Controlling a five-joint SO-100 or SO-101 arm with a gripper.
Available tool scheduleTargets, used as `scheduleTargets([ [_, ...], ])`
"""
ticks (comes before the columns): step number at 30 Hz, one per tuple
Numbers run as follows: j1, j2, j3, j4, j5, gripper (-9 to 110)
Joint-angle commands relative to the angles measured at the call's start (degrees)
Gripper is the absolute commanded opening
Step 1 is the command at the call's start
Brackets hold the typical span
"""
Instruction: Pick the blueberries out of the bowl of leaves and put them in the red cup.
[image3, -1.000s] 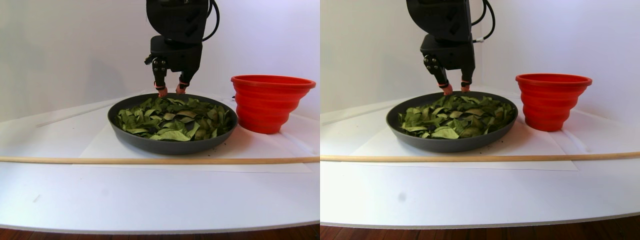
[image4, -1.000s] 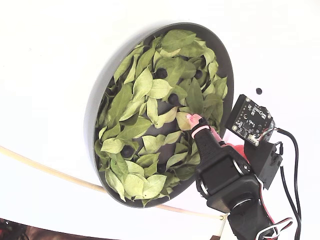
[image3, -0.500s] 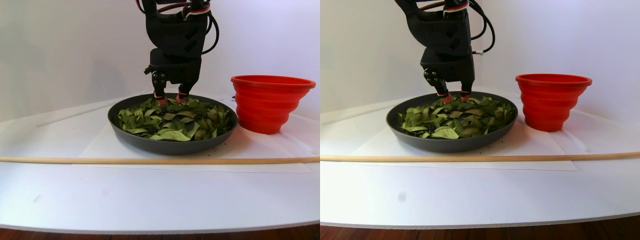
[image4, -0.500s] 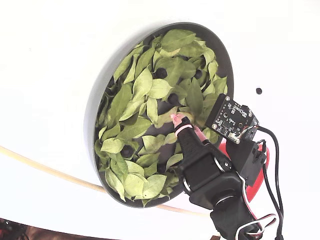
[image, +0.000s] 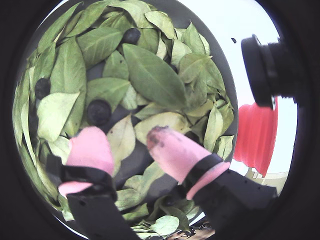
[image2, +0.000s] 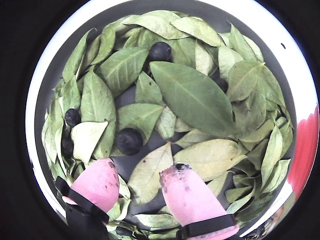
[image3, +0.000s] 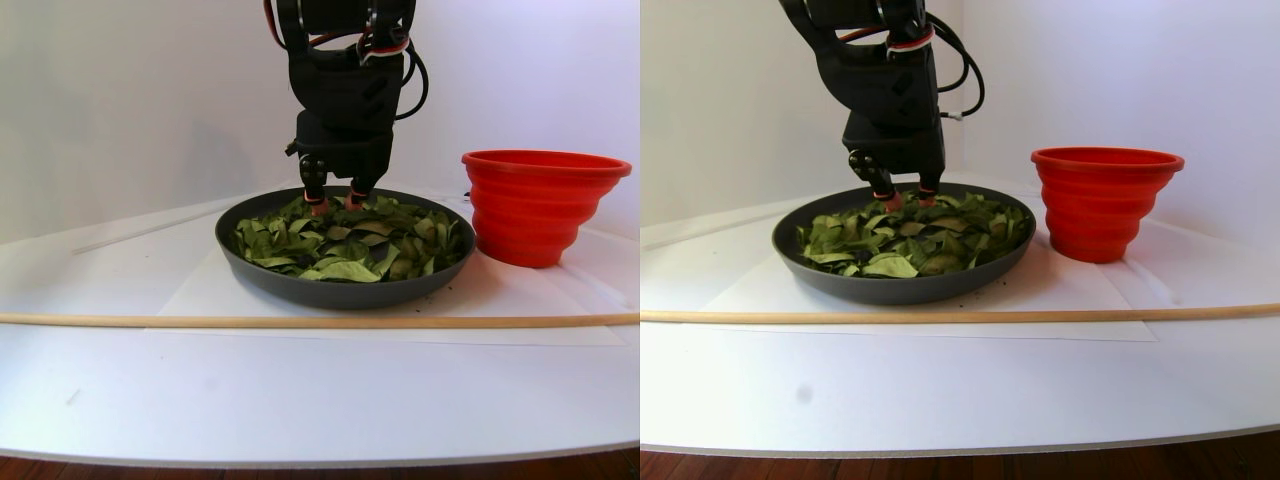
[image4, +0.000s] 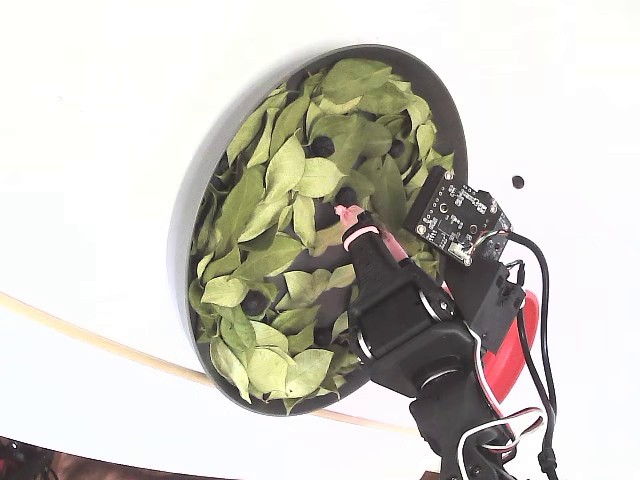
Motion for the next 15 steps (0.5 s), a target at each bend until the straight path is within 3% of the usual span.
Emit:
scheduleTargets([
  [1, -0.26, 0.70, -2.81, -1.14, 0.62, 16],
  [15, -0.70, -2.99, -6.24, -2.37, 0.70, 16],
])
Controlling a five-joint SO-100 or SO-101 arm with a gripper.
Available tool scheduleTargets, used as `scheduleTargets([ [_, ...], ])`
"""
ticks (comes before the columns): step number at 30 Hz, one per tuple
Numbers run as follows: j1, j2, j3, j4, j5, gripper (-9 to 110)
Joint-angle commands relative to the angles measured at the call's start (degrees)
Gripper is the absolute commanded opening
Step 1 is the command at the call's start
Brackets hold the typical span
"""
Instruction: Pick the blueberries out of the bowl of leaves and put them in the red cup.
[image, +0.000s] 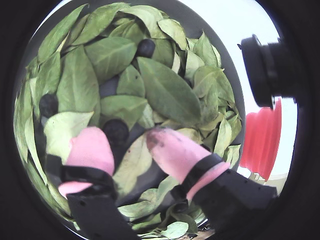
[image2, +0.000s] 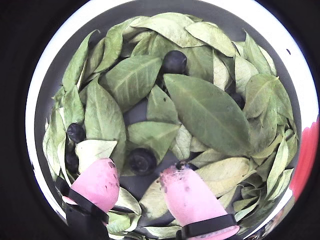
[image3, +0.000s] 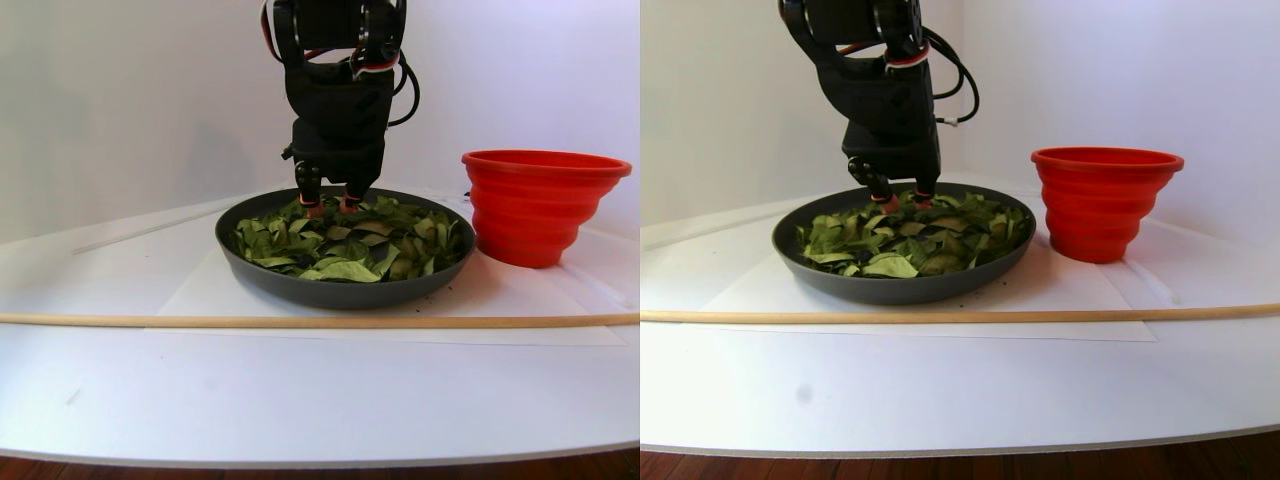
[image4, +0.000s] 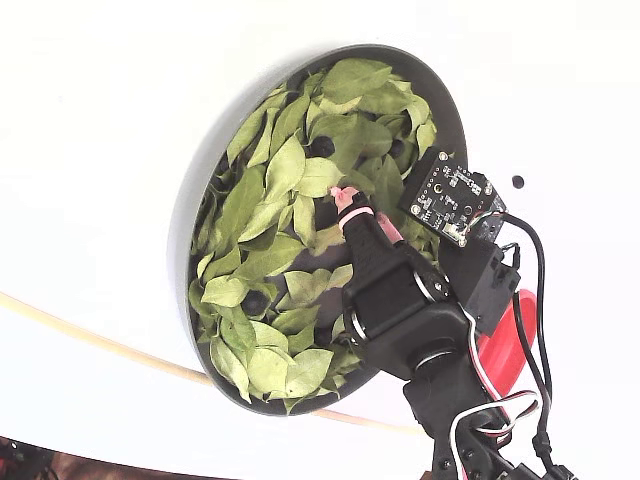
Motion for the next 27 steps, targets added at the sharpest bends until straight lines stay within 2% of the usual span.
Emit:
scheduleTargets([
  [1, 0.26, 0.70, -2.37, -1.49, 0.26, 16],
  [27, 1.23, -5.27, -2.81, -4.57, 0.09, 16],
])
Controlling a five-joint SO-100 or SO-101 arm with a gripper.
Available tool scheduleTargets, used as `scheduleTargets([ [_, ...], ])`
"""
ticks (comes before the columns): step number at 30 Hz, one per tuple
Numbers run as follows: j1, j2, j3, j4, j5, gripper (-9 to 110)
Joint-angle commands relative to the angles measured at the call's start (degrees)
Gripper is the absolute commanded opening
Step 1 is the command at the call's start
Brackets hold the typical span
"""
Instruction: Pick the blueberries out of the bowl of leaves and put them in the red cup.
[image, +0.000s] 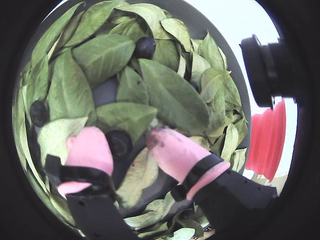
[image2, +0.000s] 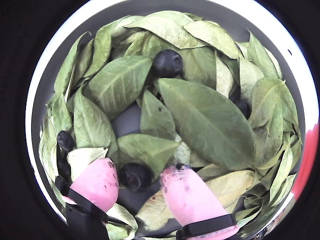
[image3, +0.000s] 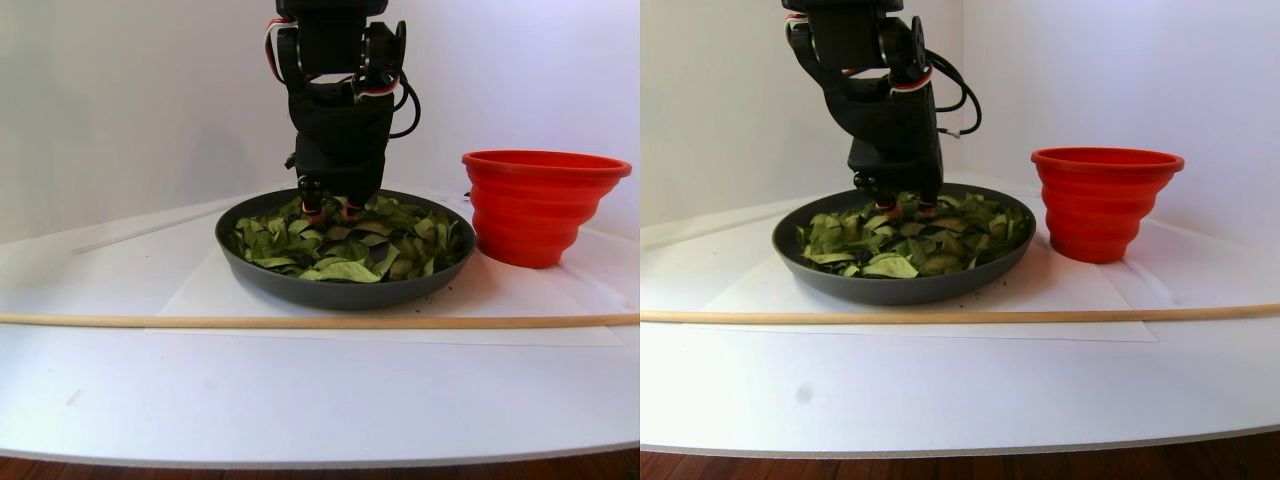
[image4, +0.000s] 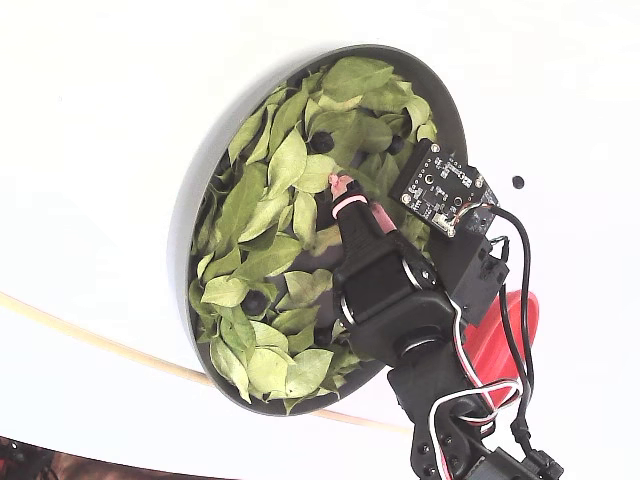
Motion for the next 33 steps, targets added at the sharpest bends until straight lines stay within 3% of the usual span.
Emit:
scheduleTargets([
  [1, 0.88, 0.53, 0.44, -1.05, -0.62, 16],
  [33, 0.88, -3.60, 0.97, -2.72, -1.67, 11],
])
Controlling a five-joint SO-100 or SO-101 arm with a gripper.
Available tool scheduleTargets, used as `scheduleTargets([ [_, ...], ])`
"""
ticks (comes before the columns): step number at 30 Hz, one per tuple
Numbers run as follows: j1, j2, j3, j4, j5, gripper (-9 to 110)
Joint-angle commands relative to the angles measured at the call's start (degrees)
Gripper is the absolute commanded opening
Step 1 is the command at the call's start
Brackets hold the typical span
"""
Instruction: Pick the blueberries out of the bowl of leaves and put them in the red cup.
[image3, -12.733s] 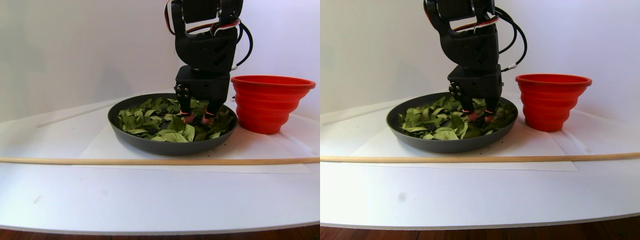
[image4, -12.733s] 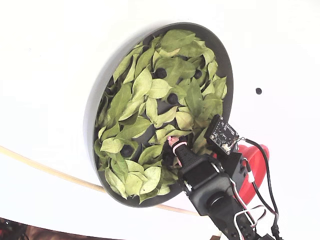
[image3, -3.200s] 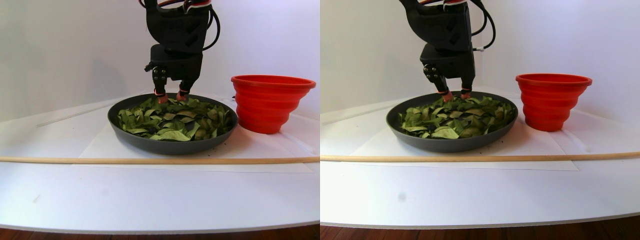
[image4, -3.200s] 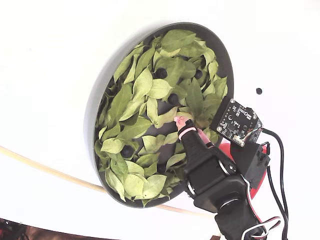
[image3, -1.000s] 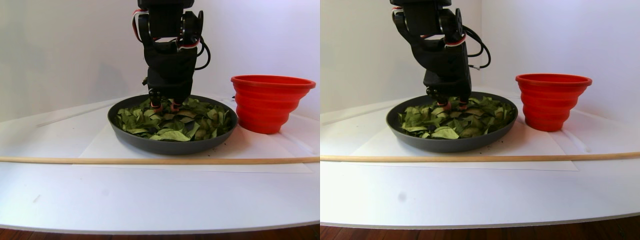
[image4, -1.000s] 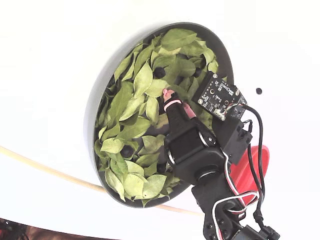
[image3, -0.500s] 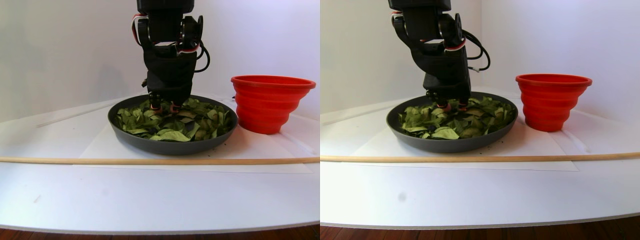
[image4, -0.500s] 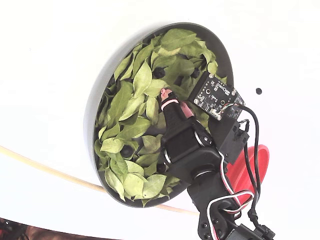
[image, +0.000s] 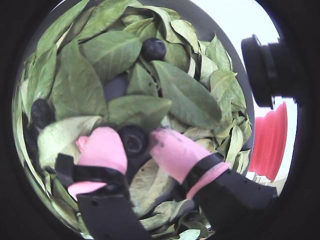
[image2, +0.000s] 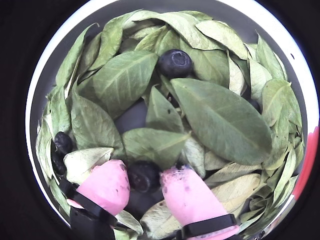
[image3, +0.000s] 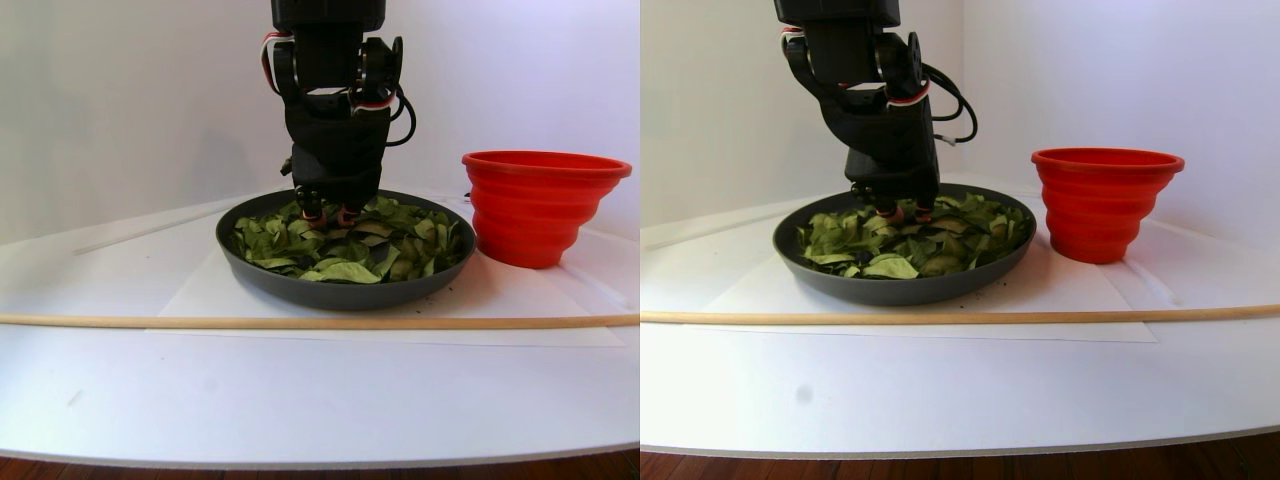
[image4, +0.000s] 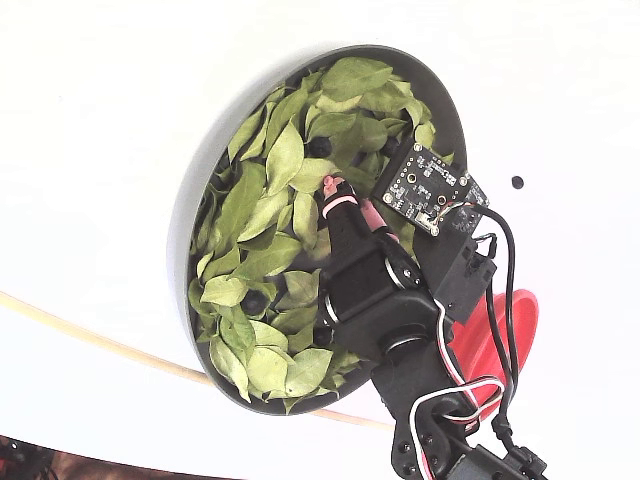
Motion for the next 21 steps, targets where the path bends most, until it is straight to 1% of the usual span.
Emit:
scheduleTargets([
  [1, 0.70, 0.53, 0.53, 0.26, -0.09, 11],
  [21, 0.53, 10.02, 1.14, 5.62, 0.26, 10],
])
